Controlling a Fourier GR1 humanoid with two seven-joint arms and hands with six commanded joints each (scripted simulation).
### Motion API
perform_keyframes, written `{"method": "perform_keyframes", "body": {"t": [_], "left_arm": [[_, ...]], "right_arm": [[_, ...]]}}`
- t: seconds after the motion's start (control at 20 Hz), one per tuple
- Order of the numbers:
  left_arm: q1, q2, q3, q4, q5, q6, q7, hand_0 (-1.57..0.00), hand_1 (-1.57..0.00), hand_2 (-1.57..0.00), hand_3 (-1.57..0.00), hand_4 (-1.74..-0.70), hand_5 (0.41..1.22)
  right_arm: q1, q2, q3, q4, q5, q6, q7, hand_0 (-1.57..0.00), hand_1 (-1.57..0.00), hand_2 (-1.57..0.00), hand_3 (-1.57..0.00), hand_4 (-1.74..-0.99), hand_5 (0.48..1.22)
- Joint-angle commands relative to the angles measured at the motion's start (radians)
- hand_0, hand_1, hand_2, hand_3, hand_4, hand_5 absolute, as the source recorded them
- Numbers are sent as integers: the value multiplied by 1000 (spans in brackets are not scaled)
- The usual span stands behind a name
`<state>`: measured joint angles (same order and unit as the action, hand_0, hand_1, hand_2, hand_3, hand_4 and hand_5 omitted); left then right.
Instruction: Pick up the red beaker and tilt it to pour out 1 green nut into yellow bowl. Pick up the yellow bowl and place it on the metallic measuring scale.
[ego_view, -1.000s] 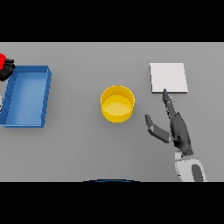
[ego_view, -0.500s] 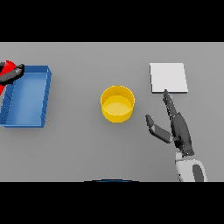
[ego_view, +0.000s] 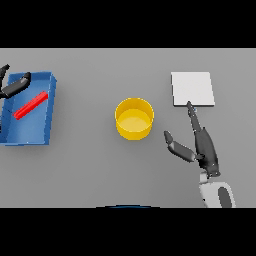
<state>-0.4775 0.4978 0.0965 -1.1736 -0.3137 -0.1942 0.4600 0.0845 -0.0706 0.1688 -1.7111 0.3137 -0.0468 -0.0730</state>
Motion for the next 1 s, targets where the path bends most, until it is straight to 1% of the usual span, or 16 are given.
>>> {"method": "perform_keyframes", "body": {"t": [0.0, 0.05, 0.1, 0.15, 0.2, 0.25, 0.3, 0.35, 0.4, 0.45, 0.55, 0.6, 0.75, 0.8, 0.9, 0.95], "left_arm": [[-1, -3, 6, -4, 7, 6, -14, -51, -46, -44, -45, -779, 635], [1, -6, 18, -7, 21, 8, -25, -40, -37, -35, -36, -784, 644], [8, -12, 22, -16, 30, 11, -36, -32, -29, -28, -29, -786, 652], [10, -20, 24, -31, 41, 11, -29, -25, -23, -22, -23, -793, 657], [17, -26, 23, -45, 46, 11, -41, -20, -18, -17, -18, -798, 661], [21, -29, 22, -50, 44, 14, -35, -16, -15, -14, -14, -799, 666], [26, -38, 17, -59, 47, 13, -20, -13, -11, -11, -11, -800, 673], [19, -37, 22, -55, 45, 17, 0, -10, -9, -8, -9, -802, 678], [30, -42, 19, -61, 47, 16, -8, -8, -7, -7, -7, -806, 683], [28, -44, 17, -62, 46, 17, -7, -6, -5, -5, -5, -806, 687], [28, -49, 16, -68, 52, 10, -2, -3, -3, -3, -3, -811, 688], [35, -39, 23, -75, 57, 4, -8, -3, -2, -2, -2, -812, 688], [41, -30, 27, -66, 56, 0, -21, -1, -1, -1, -1, -808, 689], [40, -31, 24, -67, 54, -2, -14, 0, 0, 0, 0, -805, 691], [40, -33, 29, -83, 64, -5, -6, 0, 0, 0, 0, -806, 695], [29, -26, 32, -68, 61, -7, -5, 0, 0, 0, 0, -805, 695]], "right_arm": [[-16, -17, 4, 0, 7, 15, 6, 1, 1, 1, 1, -1115, 638], [-31, -40, 15, 3, 12, 45, -10, 1, 1, 1, 1, -1087, 649], [-52, -60, 37, 6, 31, 73, -16, 1, 1, 1, 1, -1080, 662], [-81, -91, 53, 10, 57, 103, -4, 1, 1, 1, 1, -1088, 665], [-110, -126, 69, 21, 101, 120, 16, 1, 1, 1, 1, -1103, 662], [-145, -160, 90, 32, 156, 131, 39, 1, 1, 1, 1, -1122, 649], [-174, -187, 103, 41, 188, 150, 54, 1, 1, 1, 1, -1128, 637], [-213, -220, 126, 50, 229, 169, 43, 1, 1, 1, 1, -1132, 631], [-252, -239, 148, 85, 272, 174, 32, 1, 1, 1, 1, -1137, 626], [-296, -265, 179, 102, 311, 203, 27, 1, 1, 1, 1, -1142, 627], [-365, -296, 230, 119, 365, 252, 3, 1, 1, 1, 1, -1152, 632], [-392, -309, 247, 129, 381, 273, -9, 1, 1, 1, 1, -1157, 635], [-467, -336, 319, 196, 452, 318, -56, 1, 1, 1, 1, -1164, 641], [-494, -337, 337, 211, 465, 335, -62, 1, 1, 1, 1, -1161, 643], [-541, -318, 378, 277, 498, 340, -81, 1, 1, 1, 1, -1153, 639], [-564, -323, 391, 302, 508, 349, -102, 1, 1, 1, 1, -1154, 639]]}}
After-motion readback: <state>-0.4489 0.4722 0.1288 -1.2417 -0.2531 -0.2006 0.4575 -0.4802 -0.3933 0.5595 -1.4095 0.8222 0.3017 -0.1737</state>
